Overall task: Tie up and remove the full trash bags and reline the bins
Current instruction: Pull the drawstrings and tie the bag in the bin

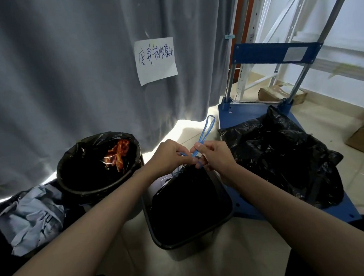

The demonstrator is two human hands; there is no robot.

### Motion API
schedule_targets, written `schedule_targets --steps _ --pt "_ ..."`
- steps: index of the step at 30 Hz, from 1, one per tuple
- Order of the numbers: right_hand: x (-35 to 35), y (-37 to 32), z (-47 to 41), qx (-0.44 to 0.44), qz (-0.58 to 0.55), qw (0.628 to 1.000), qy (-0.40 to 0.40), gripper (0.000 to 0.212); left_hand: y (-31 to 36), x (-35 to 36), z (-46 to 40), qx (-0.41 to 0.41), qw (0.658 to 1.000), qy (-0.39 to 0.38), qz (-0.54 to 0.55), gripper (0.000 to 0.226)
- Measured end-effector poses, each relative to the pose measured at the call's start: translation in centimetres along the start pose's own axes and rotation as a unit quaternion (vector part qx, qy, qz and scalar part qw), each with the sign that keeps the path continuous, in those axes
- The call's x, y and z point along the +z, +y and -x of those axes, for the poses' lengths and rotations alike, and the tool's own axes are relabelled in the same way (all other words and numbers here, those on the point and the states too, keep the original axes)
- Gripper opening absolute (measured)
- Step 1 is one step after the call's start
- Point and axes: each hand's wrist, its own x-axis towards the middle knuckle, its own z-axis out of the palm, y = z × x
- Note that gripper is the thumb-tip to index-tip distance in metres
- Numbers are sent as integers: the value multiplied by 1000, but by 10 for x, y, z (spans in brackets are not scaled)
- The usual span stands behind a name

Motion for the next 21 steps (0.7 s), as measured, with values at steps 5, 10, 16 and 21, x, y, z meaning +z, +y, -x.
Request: schedule_targets --steps 5,10,16,21 --pt "-1 0 -2 69 38 997 22 30 4 9 6 108 985 93 -101 14" --pt "0 -4 -1 98 0 995 13 25 4 14 12 202 959 139 -144 10" --pt "-3 -3 4 68 0 998 -1 31 6 15 11 161 975 96 -122 4" --pt "-3 -9 3 10 -14 1000 18 26 6 5 11 -49 997 -2 51 4"
